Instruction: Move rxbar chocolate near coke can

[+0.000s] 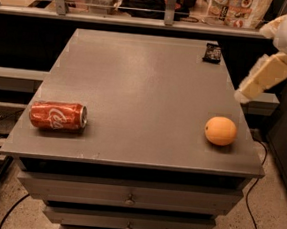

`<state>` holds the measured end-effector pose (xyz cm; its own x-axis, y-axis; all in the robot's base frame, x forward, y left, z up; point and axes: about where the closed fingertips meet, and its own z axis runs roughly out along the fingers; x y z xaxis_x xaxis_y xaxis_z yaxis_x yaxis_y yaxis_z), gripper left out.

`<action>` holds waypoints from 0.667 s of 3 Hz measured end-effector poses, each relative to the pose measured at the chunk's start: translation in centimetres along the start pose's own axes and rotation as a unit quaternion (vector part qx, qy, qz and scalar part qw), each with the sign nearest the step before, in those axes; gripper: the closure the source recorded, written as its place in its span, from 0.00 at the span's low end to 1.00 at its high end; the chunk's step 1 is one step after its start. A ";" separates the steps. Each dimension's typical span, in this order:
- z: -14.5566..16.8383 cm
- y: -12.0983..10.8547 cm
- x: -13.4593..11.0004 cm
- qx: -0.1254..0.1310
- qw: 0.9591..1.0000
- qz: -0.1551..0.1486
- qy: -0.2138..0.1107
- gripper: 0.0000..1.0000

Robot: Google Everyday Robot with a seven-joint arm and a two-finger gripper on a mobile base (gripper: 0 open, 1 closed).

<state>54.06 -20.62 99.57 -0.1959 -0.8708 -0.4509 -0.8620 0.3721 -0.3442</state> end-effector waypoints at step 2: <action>5.0 -12.5 -2.3 0.066 0.975 0.126 -0.171 0.00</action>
Offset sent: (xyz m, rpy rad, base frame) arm 0.1890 -0.0291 0.0283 0.5392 -0.2449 -0.2226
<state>67.63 -21.70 100.81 -0.2073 -0.5961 -0.7757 -0.7341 0.6189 -0.2794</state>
